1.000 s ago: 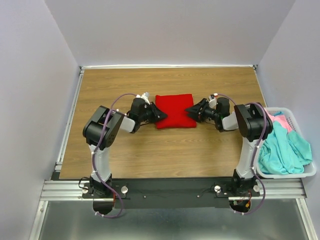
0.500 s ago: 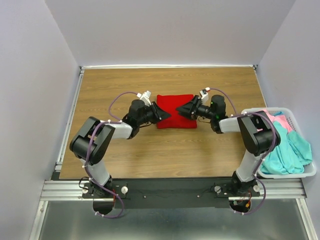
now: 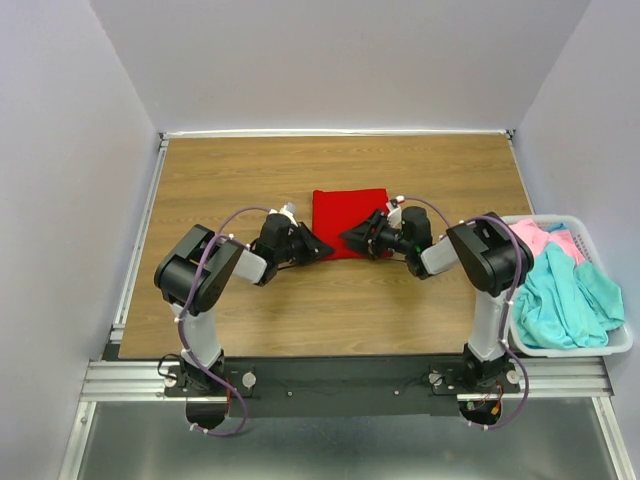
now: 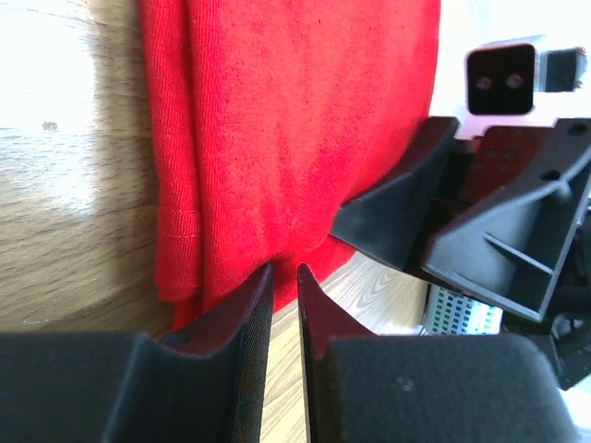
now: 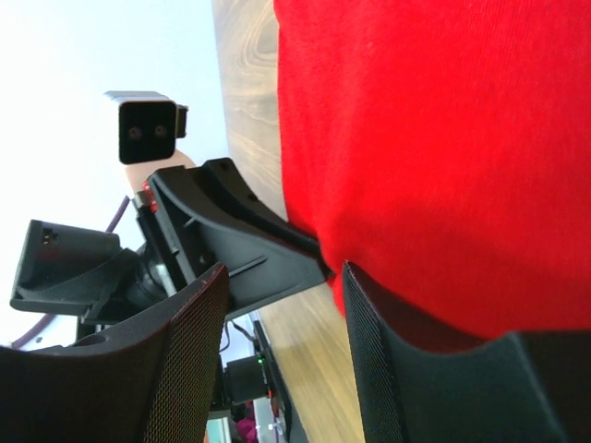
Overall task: Fold and stack the t-shirts
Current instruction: Fold the tshirt
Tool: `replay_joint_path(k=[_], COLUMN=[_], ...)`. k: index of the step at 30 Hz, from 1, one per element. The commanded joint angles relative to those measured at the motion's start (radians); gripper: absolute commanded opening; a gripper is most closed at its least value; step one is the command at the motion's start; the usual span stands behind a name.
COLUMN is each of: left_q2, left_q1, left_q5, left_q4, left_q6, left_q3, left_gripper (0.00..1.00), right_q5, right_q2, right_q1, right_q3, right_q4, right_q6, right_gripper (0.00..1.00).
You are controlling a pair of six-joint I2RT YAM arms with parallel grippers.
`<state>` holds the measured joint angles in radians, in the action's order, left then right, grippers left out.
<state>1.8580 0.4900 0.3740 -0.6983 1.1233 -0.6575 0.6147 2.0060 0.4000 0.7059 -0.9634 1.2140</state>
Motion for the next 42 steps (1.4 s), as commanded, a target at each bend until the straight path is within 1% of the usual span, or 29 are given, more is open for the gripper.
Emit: replay_joint_path(k=[1,4,6,7,13,16,18,19,20,21,23,24,25,26,27,28,29,30,31,32,33,35,38,41,42], left_q2=[-0.008,-0.028,-0.04,-0.046,-0.068,-0.114,-0.144,-0.163,-0.205,-0.23,-0.31,-0.362,-0.362,-0.412,-0.437,-0.489,-0.514,-0.539,-0.558,-0.592,-0.603,-0.637,-0.678,-0.723,-0.732], left_q1=[-0.007,-0.007,-0.008,-0.008,-0.008,-0.014,-0.025,-0.03,-0.036,-0.05,-0.067,-0.082,-0.088,-0.094,-0.097,-0.103,-0.108,-0.11,-0.113,-0.114,-0.12,-0.128,-0.133,-0.136,-0.137], left_q5=[-0.049,-0.058,-0.066,-0.066,-0.064,-0.078,-0.096,-0.105,-0.128,-0.145,-0.185,-0.243,-0.282,-0.321,-0.418,-0.461,-0.502,-0.571,-0.602,-0.628,-0.668,-0.701,-0.759,-0.803,-0.814], left_q4=[0.057,0.068,0.072,0.072,0.072,0.083,0.12,0.135,0.154,0.204,0.275,0.377,0.434,0.485,0.575,0.612,0.646,0.692,0.719,0.747,0.79,0.825,0.859,0.859,0.843], left_q6=[-0.003,-0.008,-0.011,-0.011,-0.026,-0.048,-0.077,-0.091,-0.106,-0.149,-0.206,-0.292,-0.333,-0.382,-0.422,-0.497,-0.531,-0.563,-0.598,-0.646,-0.674,-0.717,-0.787,-0.819,-0.824], left_q3=[0.029,0.03,0.033,0.035,0.024,0.021,0.01,0.006,-0.001,-0.013,-0.043,-0.094,-0.123,-0.152,-0.204,-0.227,-0.25,-0.284,-0.304,-0.323,-0.356,-0.382,-0.398,-0.364,-0.331], left_gripper=[0.24,0.24,0.24,0.24,0.25,0.25,0.26,0.27,0.27,0.28,0.31,0.32,0.33,0.34,0.36,0.37,0.38,0.46,0.5,0.54,0.58,0.66,0.66,0.66,0.66], right_q5=[-0.05,-0.047,-0.044,-0.04,-0.033,-0.018,-0.013,-0.016,-0.021,-0.058,-0.12,-0.2,-0.239,-0.278,-0.359,-0.392,-0.42,-0.461,-0.475,-0.483,-0.487,-0.478,-0.464,-0.461,-0.455], right_q2=[-0.116,-0.179,-0.193,-0.173,-0.093,-0.15,-0.196,-0.243,-0.272,-0.298,-0.374,-0.421,-0.421,-0.459,-0.475,-0.486,-0.493,-0.495,-0.489,-0.48,-0.455,-0.422,-0.343,-0.259,-0.241], right_q1=[-0.01,-0.048,-0.069,-0.093,-0.151,-0.155,-0.155,-0.155,-0.156,-0.156,-0.155,-0.155,-0.153,-0.156,-0.155,-0.153,-0.155,-0.155,-0.155,-0.155,-0.155,-0.155,-0.156,-0.156,-0.156], right_q3=[-0.034,-0.066,-0.098,-0.111,-0.204,-0.195,-0.177,-0.158,-0.105,-0.076,-0.01,0.047,0.073,0.095,0.136,0.154,0.173,0.208,0.225,0.243,0.262,0.314,0.388,0.432,0.46], right_q4=[0.077,0.086,0.089,0.086,0.055,0.061,0.092,0.185,0.256,0.428,0.61,0.756,0.814,0.869,0.959,1.015,1.052,1.106,1.127,1.144,1.16,1.183,1.197,1.203,1.204], right_q6=[-0.042,-0.057,-0.07,-0.067,-0.077,-0.125,-0.16,-0.188,-0.273,-0.325,-0.434,-0.533,-0.577,-0.611,-0.661,-0.686,-0.709,-0.746,-0.76,-0.772,-0.789,-0.8,-0.801,-0.798,-0.798], right_gripper=[0.6,0.6,0.6,0.6,0.6,0.6,0.6,0.6,0.6,0.6,0.6,0.6,0.6,0.6,0.61,0.61,0.61,0.61,0.61,0.61,0.61,0.62,0.62,0.62,0.62])
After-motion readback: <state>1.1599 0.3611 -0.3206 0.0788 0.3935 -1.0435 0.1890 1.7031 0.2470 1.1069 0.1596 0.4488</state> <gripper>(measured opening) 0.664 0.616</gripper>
